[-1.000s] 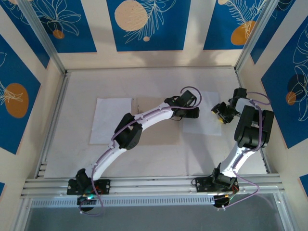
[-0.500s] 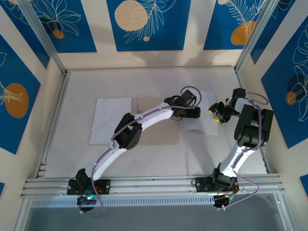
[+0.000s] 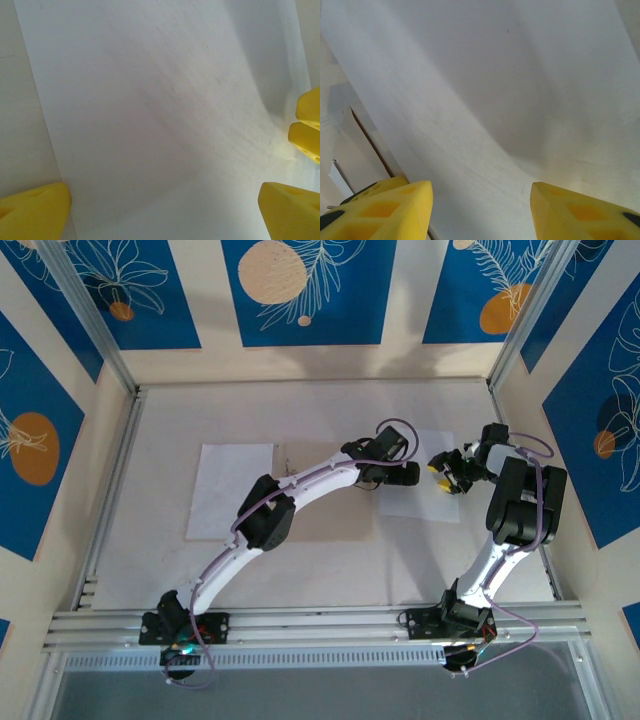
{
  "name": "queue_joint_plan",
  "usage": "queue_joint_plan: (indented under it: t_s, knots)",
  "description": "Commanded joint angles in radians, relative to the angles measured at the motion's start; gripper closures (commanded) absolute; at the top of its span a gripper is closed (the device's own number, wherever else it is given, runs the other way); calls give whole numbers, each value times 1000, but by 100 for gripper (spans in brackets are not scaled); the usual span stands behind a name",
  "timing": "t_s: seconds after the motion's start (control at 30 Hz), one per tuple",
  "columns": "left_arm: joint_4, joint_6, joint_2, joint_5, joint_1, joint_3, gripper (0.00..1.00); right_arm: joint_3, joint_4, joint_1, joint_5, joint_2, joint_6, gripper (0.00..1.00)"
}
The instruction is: Put the files into the folder
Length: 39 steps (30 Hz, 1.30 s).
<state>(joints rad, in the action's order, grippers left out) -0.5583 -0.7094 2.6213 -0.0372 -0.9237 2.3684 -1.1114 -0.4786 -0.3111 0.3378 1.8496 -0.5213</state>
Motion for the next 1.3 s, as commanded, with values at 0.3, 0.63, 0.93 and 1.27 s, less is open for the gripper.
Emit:
queue_joint_plan:
  t_s: [0.3, 0.63, 0.93, 1.27]
  knots:
    - [-65, -24, -3, -44, 2, 10, 3, -19, -96, 45, -240, -120, 30, 45]
    - [-76, -15, -4, -46, 5, 9, 3, -45, -131, 64, -374, -55, 33, 44]
    - [-71, -16, -6, -61, 8, 9, 3, -56, -125, 72, -301, 7, 33, 44]
    - [-57, -21, -8, -92, 9, 9, 0, -46, -95, 66, -137, 25, 24, 44]
